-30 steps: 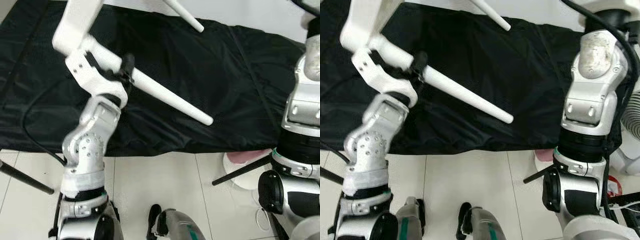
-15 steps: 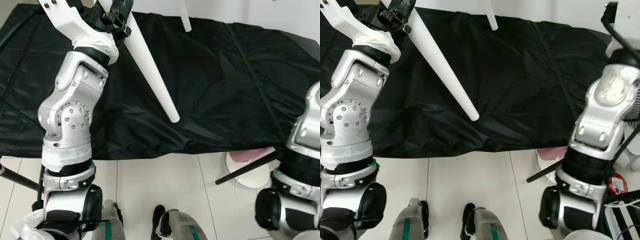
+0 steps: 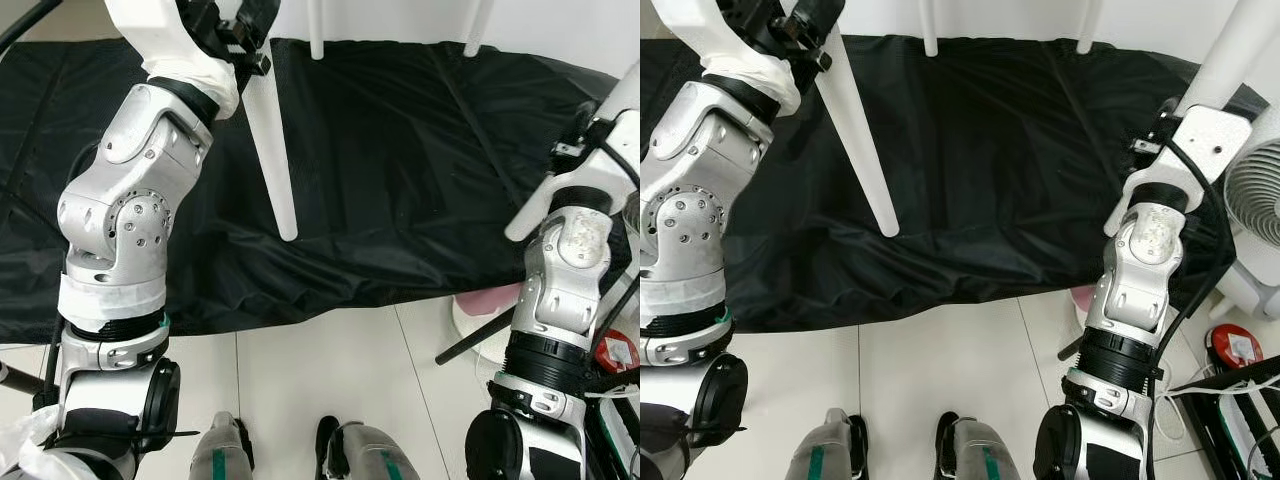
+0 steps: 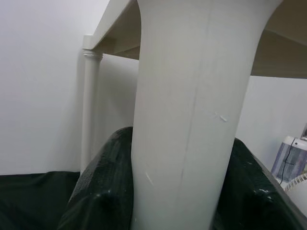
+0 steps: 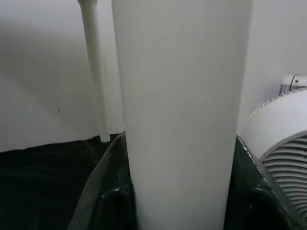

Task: Building children table

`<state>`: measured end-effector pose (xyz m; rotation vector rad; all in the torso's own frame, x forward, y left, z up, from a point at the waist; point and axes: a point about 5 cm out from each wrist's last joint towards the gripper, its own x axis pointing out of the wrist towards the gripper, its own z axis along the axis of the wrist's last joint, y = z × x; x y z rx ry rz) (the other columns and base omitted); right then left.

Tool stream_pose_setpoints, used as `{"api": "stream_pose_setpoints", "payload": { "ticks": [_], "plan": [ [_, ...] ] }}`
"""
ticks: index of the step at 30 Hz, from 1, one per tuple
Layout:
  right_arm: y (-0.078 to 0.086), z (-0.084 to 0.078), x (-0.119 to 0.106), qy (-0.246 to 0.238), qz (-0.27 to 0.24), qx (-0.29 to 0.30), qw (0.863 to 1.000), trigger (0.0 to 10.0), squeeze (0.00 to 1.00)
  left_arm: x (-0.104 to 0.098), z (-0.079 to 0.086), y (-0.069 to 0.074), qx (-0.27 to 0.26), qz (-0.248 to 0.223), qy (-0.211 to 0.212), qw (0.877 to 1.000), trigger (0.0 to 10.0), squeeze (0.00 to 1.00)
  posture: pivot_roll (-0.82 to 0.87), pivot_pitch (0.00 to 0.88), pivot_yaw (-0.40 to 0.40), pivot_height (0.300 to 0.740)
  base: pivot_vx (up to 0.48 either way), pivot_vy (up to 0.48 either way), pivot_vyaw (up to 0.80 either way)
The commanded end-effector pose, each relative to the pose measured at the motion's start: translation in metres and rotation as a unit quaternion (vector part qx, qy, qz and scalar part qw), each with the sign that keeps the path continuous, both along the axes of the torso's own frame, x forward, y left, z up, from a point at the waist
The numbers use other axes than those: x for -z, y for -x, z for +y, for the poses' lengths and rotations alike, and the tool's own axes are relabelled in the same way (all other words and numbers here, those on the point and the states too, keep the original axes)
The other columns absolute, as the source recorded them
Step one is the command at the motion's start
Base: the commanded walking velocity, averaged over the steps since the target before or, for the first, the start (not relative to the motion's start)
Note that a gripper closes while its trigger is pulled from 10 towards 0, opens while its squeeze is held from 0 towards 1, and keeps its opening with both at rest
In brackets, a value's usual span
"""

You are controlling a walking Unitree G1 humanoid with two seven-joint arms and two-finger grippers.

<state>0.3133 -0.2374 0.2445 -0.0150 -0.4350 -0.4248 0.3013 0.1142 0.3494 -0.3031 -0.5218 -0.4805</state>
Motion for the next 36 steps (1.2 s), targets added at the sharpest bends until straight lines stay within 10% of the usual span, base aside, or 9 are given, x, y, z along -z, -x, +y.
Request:
{"api": "stream_pose_setpoints", "payload": {
  "ticks": [1, 11, 12, 13, 23, 24, 26, 28, 36],
  "plan": [
    [-0.013, 0.007, 0.068, -0.084, 0.144, -0.049, 0.985, 0.0, 0.0, -0.022, 0.011, 0.021, 0.043, -0.066, 0.099, 0.992, 0.0, 0.0, 0.05, 0.123, -0.036, 0.74, 0.0, 0.0, 0.0],
    [-0.029, 0.04, 0.085, -0.095, 0.172, -0.206, 0.959, 10.0, 0.0, 0.015, 0.009, 0.02, 0.024, 0.008, 0.056, 0.998, 10.0, 0.0, 0.06, 0.109, -0.049, 0.74, 0.0, 0.0, 0.0],
    [-0.029, 0.039, 0.086, -0.095, 0.175, -0.208, 0.958, 10.0, 1.0, 0.02, 0.008, 0.019, 0.022, 0.016, 0.05, 0.998, 10.0, 0.0, 0.06, 0.109, -0.054, 0.74, 0.0, 0.0, 0.0],
    [-0.029, 0.038, 0.087, -0.094, 0.175, -0.211, 0.957, 10.0, 1.0, 0.026, 0.008, 0.018, 0.022, 0.024, 0.051, 0.998, 10.0, 1.0, 0.07, 0.106, -0.057, 0.74, 0.0, 0.0, 0.0],
    [-0.027, 0.025, 0.09, -0.093, 0.17, -0.197, 0.961, 10.0, 1.0, 0.049, 0.009, 0.02, 0.019, 0.055, 0.019, 0.998, 10.0, 1.0, 0.06, 0.095, -0.065, 0.74, 0.0, 0.0, 0.0],
    [-0.026, 0.023, 0.09, -0.09, 0.17, -0.194, 0.962, 10.0, 1.0, 0.051, 0.009, 0.021, 0.018, 0.058, 0.011, 0.998, 10.0, 0.0, 0.06, 0.095, -0.065, 0.74, 0.0, 0.0, 0.0],
    [-0.025, 0.021, 0.09, -0.083, 0.166, -0.193, 0.963, 10.0, 1.0, 0.056, 0.009, 0.022, 0.017, 0.064, 0.0, 0.998, 10.0, 0.0, 0.06, 0.089, -0.064, 0.74, 0.0, 0.0, 0.0],
    [-0.023, 0.017, 0.089, -0.083, 0.151, -0.196, 0.965, 10.0, 0.0, 0.066, 0.01, 0.025, 0.008, 0.068, -0.035, 0.997, 10.0, 0.0, 0.06, 0.079, -0.065, 0.74, 0.0, 0.0, 0.0],
    [-0.017, 0.016, 0.093, -0.083, 0.143, -0.205, 0.965, 10.0, 0.0, 0.082, 0.012, 0.03, -0.005, 0.072, -0.088, 0.994, 10.0, 0.0, 0.07, 0.063, -0.065, 0.74, 0.0, 0.0, 0.0]
  ]
}}
